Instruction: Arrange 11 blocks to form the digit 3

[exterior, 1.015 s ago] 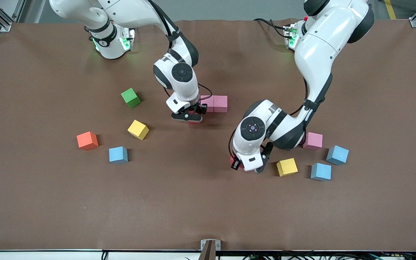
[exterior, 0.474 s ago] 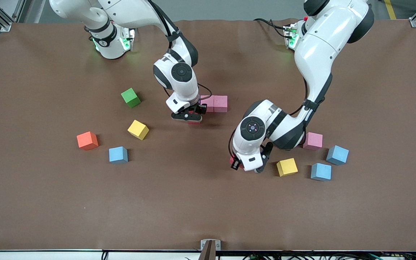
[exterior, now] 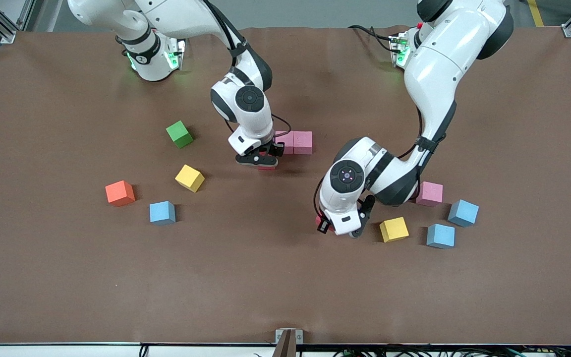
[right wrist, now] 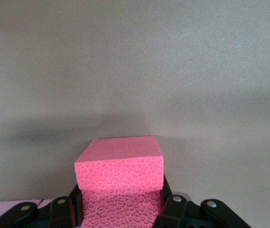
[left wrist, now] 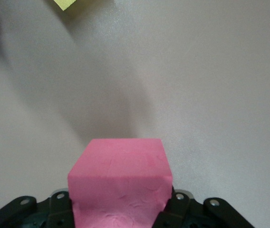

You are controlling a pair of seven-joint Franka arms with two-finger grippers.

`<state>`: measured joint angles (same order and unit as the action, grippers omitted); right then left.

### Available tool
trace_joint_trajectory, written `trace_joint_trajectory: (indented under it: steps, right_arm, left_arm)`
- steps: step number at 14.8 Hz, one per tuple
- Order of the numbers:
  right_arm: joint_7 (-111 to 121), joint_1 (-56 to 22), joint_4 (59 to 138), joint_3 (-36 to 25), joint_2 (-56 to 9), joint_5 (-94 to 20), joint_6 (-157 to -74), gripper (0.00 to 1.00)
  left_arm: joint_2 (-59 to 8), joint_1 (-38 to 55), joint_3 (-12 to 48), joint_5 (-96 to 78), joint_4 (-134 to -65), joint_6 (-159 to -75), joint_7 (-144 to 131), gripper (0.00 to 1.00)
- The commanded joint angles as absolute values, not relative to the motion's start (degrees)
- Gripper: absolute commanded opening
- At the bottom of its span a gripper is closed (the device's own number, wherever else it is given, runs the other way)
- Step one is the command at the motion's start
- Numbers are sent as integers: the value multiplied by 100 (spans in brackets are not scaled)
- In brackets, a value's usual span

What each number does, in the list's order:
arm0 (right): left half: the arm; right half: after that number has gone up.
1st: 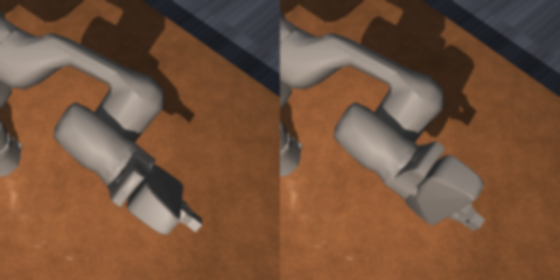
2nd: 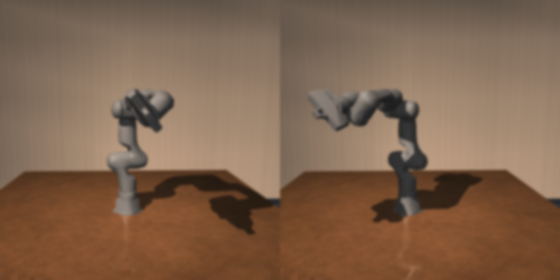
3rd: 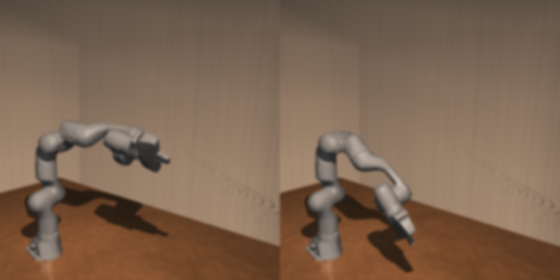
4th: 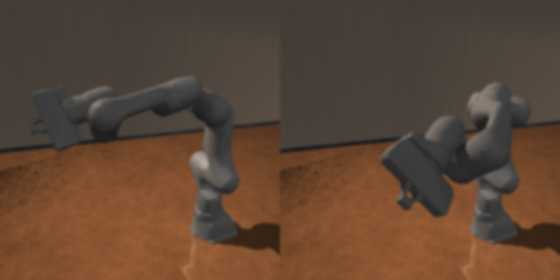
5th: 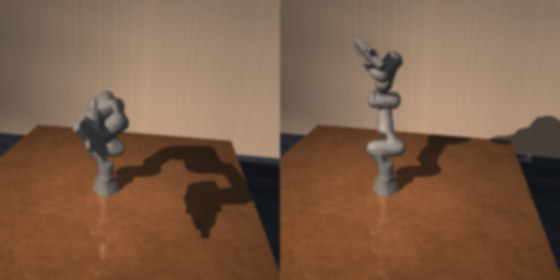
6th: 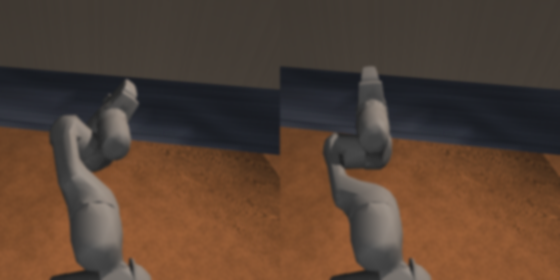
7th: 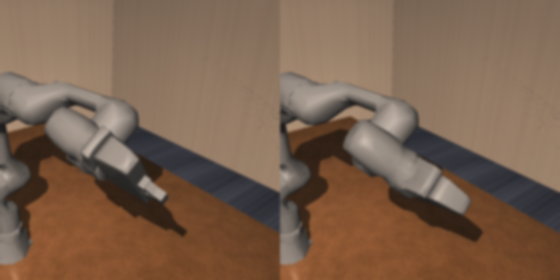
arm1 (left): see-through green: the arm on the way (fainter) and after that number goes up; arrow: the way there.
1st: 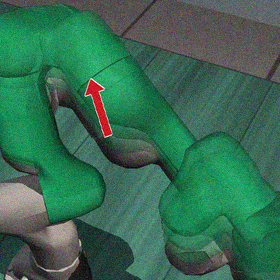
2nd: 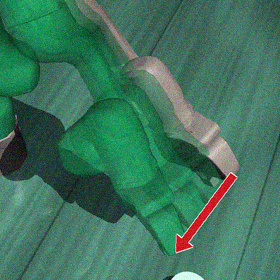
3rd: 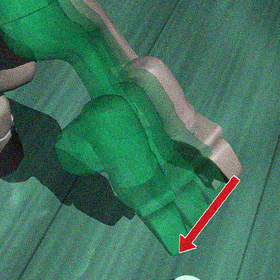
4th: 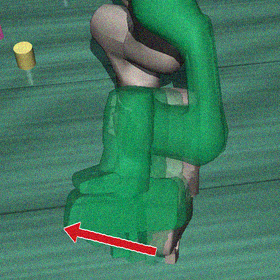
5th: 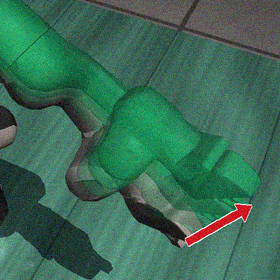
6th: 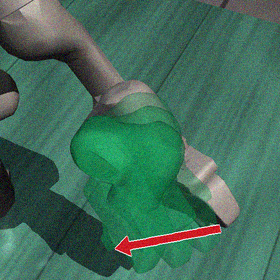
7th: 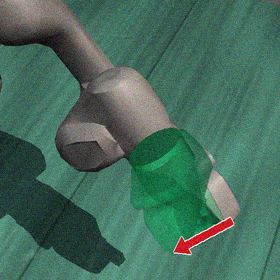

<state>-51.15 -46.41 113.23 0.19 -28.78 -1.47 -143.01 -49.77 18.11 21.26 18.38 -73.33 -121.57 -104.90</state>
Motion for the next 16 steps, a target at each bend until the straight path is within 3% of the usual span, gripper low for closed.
trace_joint_trajectory:
  steps: [1,16]
  right_arm:
    - [-5168,-4729,11443,-18,-2821,-229,-14379,4]
    - [-5168,-4746,11435,-18,-2892,-220,-14432,4]
  left_arm:
    - [-4904,1819,2101,1942,-7365,-12173,-10494,44]
    - [-4904,1811,2101,1942,-7365,-12173,-10485,44]
